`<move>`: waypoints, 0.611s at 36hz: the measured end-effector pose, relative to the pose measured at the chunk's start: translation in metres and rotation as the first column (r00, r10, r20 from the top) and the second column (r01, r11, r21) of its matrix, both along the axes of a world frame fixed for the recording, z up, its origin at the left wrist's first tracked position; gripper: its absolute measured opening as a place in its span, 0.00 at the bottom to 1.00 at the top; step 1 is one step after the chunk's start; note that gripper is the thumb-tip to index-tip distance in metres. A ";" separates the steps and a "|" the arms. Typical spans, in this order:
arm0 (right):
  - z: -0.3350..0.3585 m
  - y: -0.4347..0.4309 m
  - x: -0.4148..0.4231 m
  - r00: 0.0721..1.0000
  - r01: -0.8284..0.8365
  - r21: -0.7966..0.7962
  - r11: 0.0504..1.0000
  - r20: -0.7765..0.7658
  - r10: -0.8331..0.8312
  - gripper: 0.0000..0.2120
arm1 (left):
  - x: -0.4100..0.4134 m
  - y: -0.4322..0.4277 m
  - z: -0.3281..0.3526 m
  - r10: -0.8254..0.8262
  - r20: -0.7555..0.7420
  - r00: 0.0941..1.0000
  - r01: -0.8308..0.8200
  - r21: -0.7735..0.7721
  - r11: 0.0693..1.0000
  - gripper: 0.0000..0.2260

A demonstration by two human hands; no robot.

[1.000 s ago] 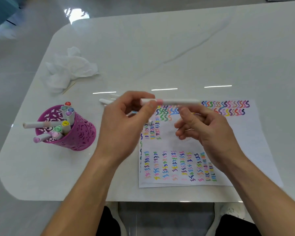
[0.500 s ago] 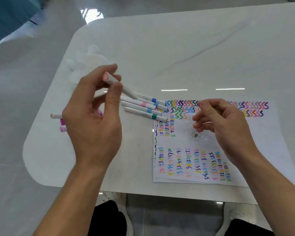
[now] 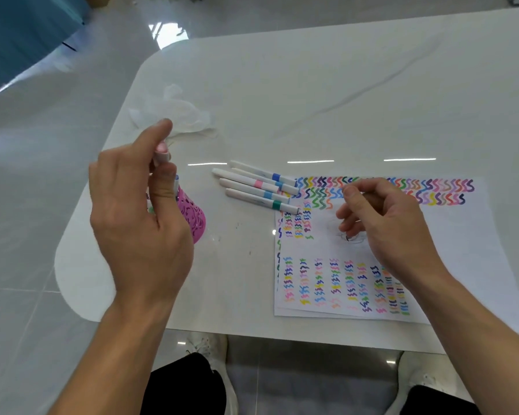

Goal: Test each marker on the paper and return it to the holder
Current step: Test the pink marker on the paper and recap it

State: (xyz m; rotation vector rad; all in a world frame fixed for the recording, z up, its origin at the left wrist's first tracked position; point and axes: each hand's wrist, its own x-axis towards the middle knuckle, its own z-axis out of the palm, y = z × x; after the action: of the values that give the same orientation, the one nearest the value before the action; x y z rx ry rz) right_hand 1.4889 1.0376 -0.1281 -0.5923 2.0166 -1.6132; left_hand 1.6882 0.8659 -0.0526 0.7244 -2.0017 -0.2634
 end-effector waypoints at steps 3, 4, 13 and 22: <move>-0.001 -0.001 -0.001 1.000 0.003 -0.006 1.000 0.006 -0.003 0.05 | 0.000 -0.003 -0.004 0.044 0.036 0.998 -0.046 0.079 0.996 0.16; -0.001 -0.001 -0.001 1.000 0.002 -0.003 1.000 0.002 -0.002 0.05 | 0.000 -0.004 -0.005 0.054 0.057 0.997 -0.059 0.095 0.994 0.17; -0.004 -0.001 -0.002 1.000 0.005 0.010 1.000 -0.005 -0.005 0.07 | 0.006 -0.008 -0.013 0.103 0.231 0.967 -0.141 0.153 0.978 0.13; -0.002 -0.001 -0.001 1.000 0.005 0.019 1.000 -0.004 -0.005 0.07 | 0.007 -0.007 -0.013 0.155 0.297 0.942 -0.208 0.155 0.966 0.11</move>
State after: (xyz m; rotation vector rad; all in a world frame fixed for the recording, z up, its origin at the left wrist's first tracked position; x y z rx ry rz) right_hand 1.4876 1.0362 -0.1298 -0.5850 2.0357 -1.5949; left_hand 1.6950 0.8588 -0.0652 1.1125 -2.1792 -0.2484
